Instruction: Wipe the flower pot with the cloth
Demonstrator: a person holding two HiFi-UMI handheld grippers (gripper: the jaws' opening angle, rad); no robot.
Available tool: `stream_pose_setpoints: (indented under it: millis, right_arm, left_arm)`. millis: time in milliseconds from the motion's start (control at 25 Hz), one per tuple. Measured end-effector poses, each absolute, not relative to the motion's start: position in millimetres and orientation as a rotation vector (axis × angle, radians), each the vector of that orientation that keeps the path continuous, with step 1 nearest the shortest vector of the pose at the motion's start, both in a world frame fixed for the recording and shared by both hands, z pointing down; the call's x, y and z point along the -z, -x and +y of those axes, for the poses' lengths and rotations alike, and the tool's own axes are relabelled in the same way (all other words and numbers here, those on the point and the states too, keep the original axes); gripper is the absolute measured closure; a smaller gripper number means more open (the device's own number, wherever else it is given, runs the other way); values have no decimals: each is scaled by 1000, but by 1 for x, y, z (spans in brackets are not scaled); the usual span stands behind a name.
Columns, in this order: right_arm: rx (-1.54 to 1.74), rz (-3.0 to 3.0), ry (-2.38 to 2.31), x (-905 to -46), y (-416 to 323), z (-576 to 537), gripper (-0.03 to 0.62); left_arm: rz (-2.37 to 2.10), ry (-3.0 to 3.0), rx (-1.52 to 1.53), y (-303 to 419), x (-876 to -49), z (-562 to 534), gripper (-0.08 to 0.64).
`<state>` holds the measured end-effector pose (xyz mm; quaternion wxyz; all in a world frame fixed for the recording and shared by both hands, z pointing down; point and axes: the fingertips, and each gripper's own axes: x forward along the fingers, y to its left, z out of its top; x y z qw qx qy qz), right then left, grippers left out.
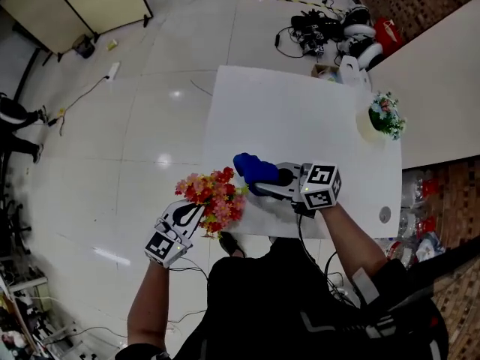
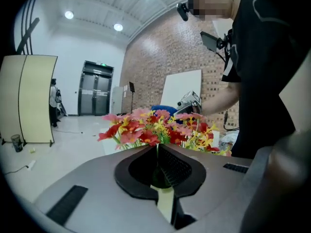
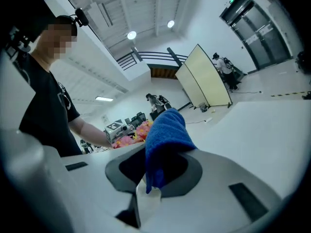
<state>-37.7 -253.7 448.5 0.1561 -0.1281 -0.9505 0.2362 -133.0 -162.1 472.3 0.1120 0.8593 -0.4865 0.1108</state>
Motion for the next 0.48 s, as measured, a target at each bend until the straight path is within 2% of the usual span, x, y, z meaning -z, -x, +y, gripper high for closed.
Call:
stream_pose_setpoints:
  millis: [480]
  right_arm:
    - [-460, -2893, 137, -368, 38, -246, 548]
  left_arm:
    - [-1620, -2562, -114, 145, -391, -133, 559]
